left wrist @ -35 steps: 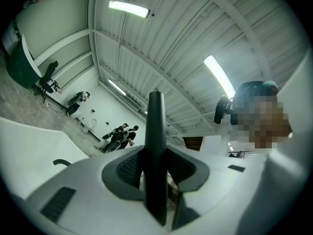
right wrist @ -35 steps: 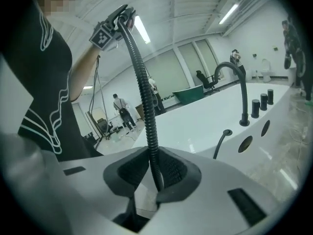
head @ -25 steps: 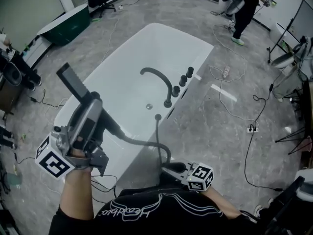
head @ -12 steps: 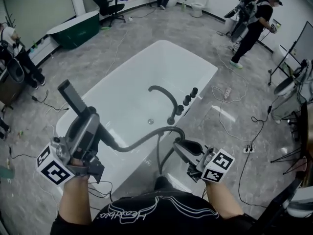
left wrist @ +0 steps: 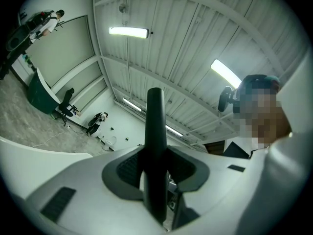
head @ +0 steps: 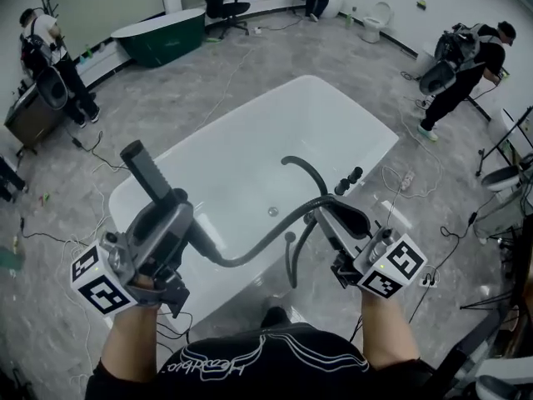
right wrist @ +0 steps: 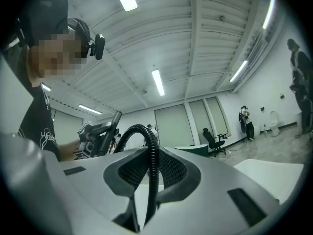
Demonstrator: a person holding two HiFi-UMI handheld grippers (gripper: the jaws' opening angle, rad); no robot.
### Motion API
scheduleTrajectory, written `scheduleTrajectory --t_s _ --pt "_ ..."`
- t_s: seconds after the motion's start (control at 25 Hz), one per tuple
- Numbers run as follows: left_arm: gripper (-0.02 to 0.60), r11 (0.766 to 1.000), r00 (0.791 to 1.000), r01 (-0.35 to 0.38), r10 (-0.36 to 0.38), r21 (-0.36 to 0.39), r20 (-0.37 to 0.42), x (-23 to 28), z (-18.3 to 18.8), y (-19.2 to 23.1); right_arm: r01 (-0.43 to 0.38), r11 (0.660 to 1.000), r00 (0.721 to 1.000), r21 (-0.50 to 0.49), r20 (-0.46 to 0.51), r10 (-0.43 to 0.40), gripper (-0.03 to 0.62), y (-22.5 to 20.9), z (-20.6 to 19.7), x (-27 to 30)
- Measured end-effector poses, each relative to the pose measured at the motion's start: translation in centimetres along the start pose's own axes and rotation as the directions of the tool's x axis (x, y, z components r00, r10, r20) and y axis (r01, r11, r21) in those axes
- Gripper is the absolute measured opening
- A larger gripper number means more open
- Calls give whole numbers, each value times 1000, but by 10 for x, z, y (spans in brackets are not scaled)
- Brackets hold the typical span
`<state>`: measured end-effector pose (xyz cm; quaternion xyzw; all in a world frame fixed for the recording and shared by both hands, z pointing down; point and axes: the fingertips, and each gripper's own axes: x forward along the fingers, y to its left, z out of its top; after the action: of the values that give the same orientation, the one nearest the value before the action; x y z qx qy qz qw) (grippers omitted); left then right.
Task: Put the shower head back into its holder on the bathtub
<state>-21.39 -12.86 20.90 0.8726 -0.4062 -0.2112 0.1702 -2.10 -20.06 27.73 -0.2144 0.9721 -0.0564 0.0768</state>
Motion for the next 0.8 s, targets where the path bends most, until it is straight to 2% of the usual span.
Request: scheduleTrajectory --t_s 0.32,0.56,0.8 --pt "132 999 998 26 -28 29 54 12 43 4 -46 991 997 -126 50 53 64 -18 51 57" --pt "132 996 995 55 -60 66 78 38 64 6 -40 975 995 -219 85 60 64 -46 85 78" --pt "132 995 997 53 -58 82 59 69 59 18 -47 972 995 -229 73 65 64 -77 82 94"
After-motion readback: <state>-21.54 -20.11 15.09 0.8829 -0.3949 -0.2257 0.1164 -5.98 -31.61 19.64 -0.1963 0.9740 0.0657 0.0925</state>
